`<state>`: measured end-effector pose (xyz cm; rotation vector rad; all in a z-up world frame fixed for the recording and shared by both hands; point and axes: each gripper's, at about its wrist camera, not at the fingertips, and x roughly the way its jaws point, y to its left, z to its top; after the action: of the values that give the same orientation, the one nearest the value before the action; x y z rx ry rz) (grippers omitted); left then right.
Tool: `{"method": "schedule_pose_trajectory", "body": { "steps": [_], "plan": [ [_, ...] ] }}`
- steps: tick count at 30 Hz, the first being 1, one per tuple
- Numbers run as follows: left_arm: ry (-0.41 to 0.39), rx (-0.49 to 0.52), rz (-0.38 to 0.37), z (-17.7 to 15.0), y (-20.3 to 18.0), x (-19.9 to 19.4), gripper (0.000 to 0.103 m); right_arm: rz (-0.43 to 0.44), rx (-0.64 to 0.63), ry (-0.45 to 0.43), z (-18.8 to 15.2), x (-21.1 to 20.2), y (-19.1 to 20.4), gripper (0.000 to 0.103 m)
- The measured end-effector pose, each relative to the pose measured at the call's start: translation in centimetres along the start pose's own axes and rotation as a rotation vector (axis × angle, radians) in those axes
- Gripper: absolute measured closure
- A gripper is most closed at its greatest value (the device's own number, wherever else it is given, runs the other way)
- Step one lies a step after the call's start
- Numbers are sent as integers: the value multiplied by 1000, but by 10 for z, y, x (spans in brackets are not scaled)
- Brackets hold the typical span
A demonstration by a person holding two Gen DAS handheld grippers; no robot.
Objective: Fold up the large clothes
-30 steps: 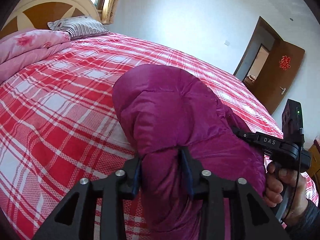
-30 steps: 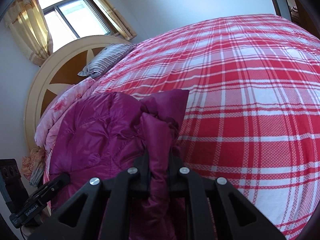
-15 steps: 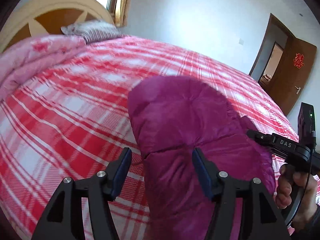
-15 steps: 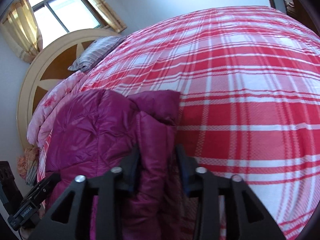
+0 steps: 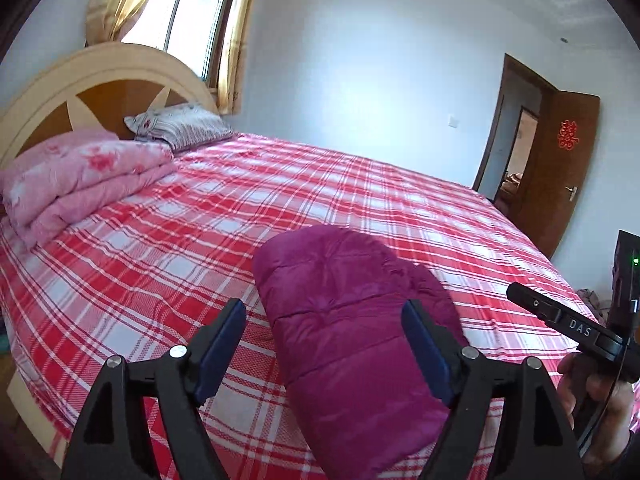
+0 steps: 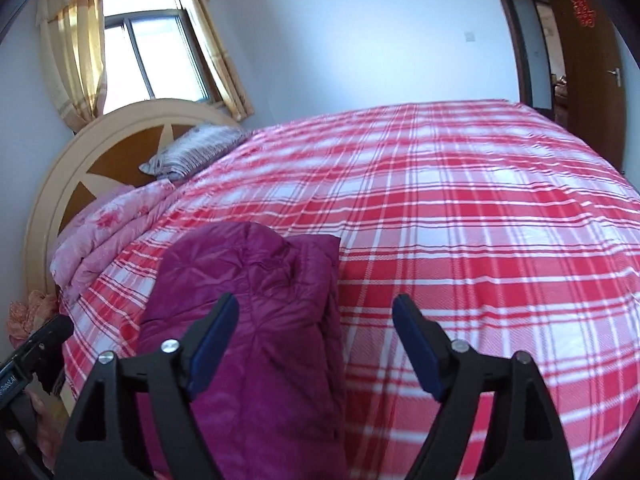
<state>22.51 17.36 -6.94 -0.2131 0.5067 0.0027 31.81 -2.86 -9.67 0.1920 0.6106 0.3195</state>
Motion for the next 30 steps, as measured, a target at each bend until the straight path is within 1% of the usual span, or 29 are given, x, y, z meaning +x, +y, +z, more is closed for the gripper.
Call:
{"method": "schedule_pose_trajectory", "body": {
  "steps": [2, 6, 13, 14, 16, 30],
  "plan": [
    [-11, 6, -1, 2, -2, -7, 22, -1, 2, -21, -1, -14, 5, 19],
    [-29, -2, -19, 6, -3, -16, 22, -1, -14, -61, -4, -36, 16, 12],
    [-51, 9, -42, 8, -8, -28, 22, -17, -80, -102, -5, -68, 35, 12],
    [-53, 11, -46, 7, -9, -29, 22, -21, -85, -111, -5, -72, 37, 10],
    [-56, 21, -48, 7, -9, -30, 22, -26, -87, -127, -6, -77, 38, 7],
    [-60, 22, -40, 7, -8, -32, 22, -24, -136, -154, -13, -93, 53, 7]
  ]
}}
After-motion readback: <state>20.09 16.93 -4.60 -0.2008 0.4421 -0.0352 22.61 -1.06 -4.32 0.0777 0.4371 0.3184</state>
